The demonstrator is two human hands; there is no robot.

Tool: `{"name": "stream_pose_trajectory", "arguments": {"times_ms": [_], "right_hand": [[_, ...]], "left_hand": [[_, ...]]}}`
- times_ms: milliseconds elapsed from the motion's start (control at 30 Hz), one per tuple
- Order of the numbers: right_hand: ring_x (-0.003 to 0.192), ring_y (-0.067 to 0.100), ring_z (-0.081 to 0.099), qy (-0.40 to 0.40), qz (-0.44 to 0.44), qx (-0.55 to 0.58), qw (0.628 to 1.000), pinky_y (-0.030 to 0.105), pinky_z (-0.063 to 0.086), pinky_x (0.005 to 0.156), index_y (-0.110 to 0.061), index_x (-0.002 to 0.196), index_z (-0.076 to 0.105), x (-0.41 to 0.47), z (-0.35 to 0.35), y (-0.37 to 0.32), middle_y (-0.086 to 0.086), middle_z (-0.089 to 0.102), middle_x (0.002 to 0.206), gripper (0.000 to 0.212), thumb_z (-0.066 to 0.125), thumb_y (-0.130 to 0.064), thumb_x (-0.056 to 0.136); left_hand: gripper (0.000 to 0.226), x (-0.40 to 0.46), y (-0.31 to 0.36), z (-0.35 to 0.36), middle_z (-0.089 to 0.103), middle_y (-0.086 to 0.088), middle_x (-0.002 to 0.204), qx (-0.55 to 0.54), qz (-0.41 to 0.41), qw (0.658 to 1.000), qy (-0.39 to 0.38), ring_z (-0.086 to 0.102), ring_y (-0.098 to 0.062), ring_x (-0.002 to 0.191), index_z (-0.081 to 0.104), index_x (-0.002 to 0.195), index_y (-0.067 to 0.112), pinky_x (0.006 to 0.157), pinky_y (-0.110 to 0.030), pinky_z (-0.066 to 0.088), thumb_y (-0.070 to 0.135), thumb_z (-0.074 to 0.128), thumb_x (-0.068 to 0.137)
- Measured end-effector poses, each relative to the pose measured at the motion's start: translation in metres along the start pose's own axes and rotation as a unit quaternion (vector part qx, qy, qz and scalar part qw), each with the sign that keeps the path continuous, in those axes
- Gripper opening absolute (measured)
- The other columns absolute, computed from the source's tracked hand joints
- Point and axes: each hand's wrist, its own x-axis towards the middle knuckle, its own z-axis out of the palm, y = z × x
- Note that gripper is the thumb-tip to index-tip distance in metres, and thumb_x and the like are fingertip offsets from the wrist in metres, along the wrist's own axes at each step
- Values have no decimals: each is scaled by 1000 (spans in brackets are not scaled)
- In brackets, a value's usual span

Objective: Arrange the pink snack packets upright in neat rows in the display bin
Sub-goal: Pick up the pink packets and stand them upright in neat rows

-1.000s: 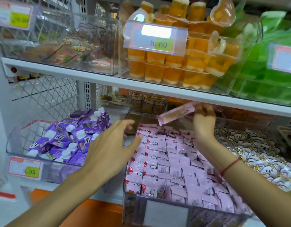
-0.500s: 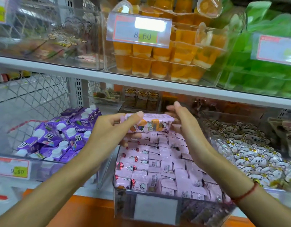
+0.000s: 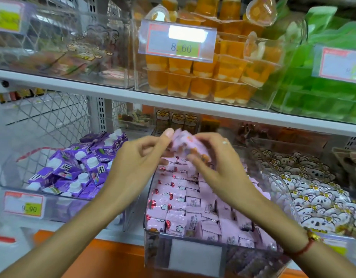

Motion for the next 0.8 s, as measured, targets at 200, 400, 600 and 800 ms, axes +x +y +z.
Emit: {"name": "stream_pose_trajectory", "arguments": {"times_ms": [200,400,600,800], "right_hand": [[90,21,65,80,269,142,949,26,54,68,-11,108,47,39,3,59,7,64,100,16,52,-20,96],[115,32,52,55,282,144,947,27,44,90,-17,123,34,56,35,89,18,50,127,33,50,-11,95],[91,15,60,-146,162,9,976,19,51,71,-18,119,51,54,35,105,5,56,118,28,58,-16,92],[102,22,56,-269,135,-83,950,23,43,86,-26,135,51,42,43,115,3,45,130,37,36,-25,101]], "left_hand": [[38,-6,-19,-16,67,22,103,418,26,908,-21,64,-9,99,54,119,40,78,-29,49,52,54,83],[32,-6,-27,-16,61,27,91,379,-47,922,-67,62,-2,89,60,113,39,74,-26,45,54,48,87],[32,-6,-28,-17,63,25,97,370,-56,925,-71,62,-5,91,60,112,40,80,-30,50,55,48,87],[29,-5,-28,-16,60,26,93,367,-52,926,-74,61,-3,88,58,111,40,78,-29,50,54,48,88]]}}
